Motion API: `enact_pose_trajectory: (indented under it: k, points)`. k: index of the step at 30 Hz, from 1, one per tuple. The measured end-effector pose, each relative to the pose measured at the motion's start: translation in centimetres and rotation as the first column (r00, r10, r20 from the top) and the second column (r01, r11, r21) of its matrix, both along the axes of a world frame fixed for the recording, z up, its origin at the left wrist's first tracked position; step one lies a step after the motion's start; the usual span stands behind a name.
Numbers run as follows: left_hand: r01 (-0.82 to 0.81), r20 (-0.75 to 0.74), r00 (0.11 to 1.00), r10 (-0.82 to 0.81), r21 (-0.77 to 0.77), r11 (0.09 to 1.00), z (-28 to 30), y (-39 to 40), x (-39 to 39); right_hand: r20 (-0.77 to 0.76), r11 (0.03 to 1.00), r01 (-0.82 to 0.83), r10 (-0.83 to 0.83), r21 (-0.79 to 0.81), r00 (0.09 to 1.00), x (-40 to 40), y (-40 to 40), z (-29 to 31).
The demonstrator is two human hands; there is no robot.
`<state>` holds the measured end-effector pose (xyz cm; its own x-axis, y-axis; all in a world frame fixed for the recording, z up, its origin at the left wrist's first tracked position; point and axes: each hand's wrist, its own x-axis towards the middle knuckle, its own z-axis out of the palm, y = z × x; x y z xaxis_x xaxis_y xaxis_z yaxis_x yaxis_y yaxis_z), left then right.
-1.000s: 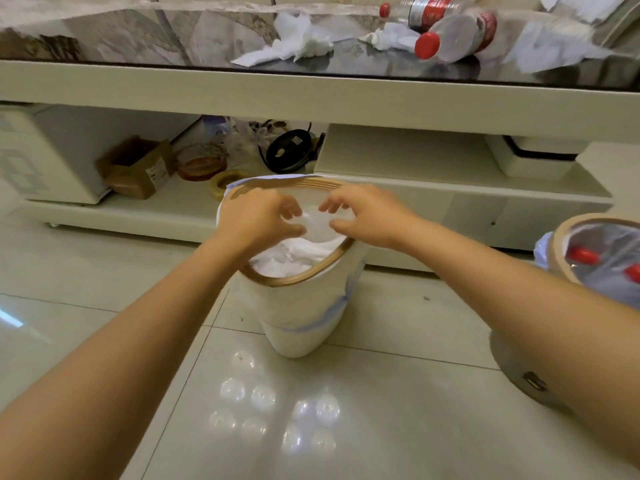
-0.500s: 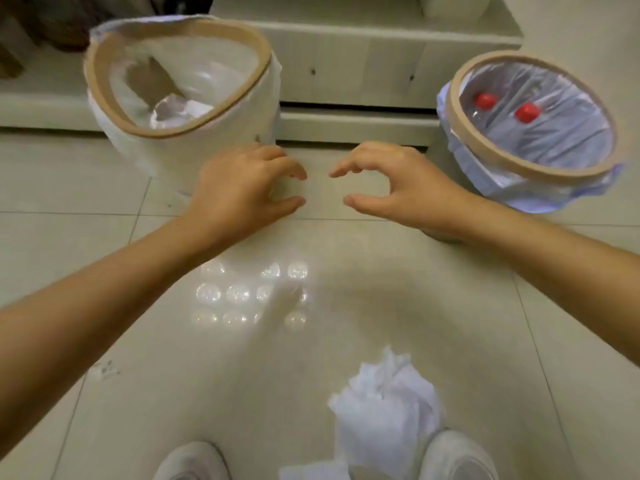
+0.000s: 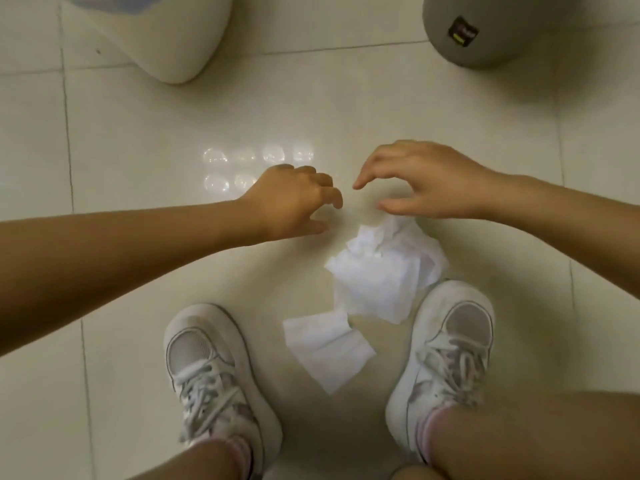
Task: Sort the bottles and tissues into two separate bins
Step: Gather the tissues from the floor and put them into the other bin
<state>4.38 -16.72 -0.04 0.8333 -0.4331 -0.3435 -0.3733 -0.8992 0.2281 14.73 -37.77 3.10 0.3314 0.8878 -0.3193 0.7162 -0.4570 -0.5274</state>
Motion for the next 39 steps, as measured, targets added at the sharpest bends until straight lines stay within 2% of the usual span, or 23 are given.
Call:
enact_pose_trajectory:
  k: [4,7,14,17,20,23,25,27,30,34,36,39]
  points:
    - [0.047,-0.05,0.998,-0.049,-0.053,0.997,-0.6,-1.3,-1.2,-0.067,0.994,-0.095,0.092,-0.053,0.993,-1.6,-1.0,-1.7]
    - [0.066,-0.073,0.995,-0.071,-0.075,0.995,-1.6,-2.0,-2.2,-0.064,0.983,-0.162,0.157,-0.083,0.985,-2.6,-1.6,-2.8]
    - [0.017,-0.294,0.956,-0.024,-0.027,0.999,-3.4,-5.2,-5.6,-0.008,0.918,-0.275,0.285,-0.285,0.959,-4.0,-2.3,-4.5]
    - [0.011,-0.278,0.961,-0.009,0.006,1.0,-4.4,-6.2,-7.0,0.036,0.89,-0.278,0.311,-0.362,0.95,-4.4,-2.5,-5.1]
    - [0.086,-0.209,0.976,-0.068,0.077,0.993,-5.6,-6.7,-7.6,0.072,0.871,-0.27,0.326,-0.411,0.943,-5.1,-2.6,-5.7]
    - [0.088,-0.159,0.984,-0.081,0.041,0.995,-5.8,-7.2,-7.6,0.107,0.871,-0.254,0.326,-0.421,0.939,-5.8,-2.5,-6.3]
    - [0.028,-0.157,0.987,-0.038,-0.068,0.997,-5.6,-7.2,-7.1,0.101,0.88,-0.242,0.307,-0.408,0.946,-6.0,-2.4,-6.7]
    - [0.058,-0.115,0.991,-0.075,-0.146,0.988,-5.6,-6.9,-6.7,0.065,0.892,-0.229,0.275,-0.389,0.959,-6.1,-2.4,-7.0]
    - [0.166,-0.049,0.984,-0.172,-0.112,0.98,-6.1,-6.2,-6.1,0.009,0.905,-0.201,0.22,-0.374,0.975,-6.1,-2.6,-7.3]
    - [0.222,-0.026,0.974,-0.224,-0.052,0.974,-6.0,-5.5,-5.1,-0.07,0.936,-0.117,0.099,-0.333,0.993,-5.6,-2.6,-7.1]
    - [0.177,-0.073,0.981,-0.181,-0.058,0.983,-5.2,-5.2,-4.3,-0.08,0.958,-0.031,0.009,-0.285,0.997,-5.0,-2.5,-6.9]
    - [0.012,-0.071,0.997,-0.016,-0.054,0.998,-4.2,-4.1,-2.4,-0.113,0.97,0.146,-0.17,-0.195,0.979,-3.3,-2.1,-6.5]
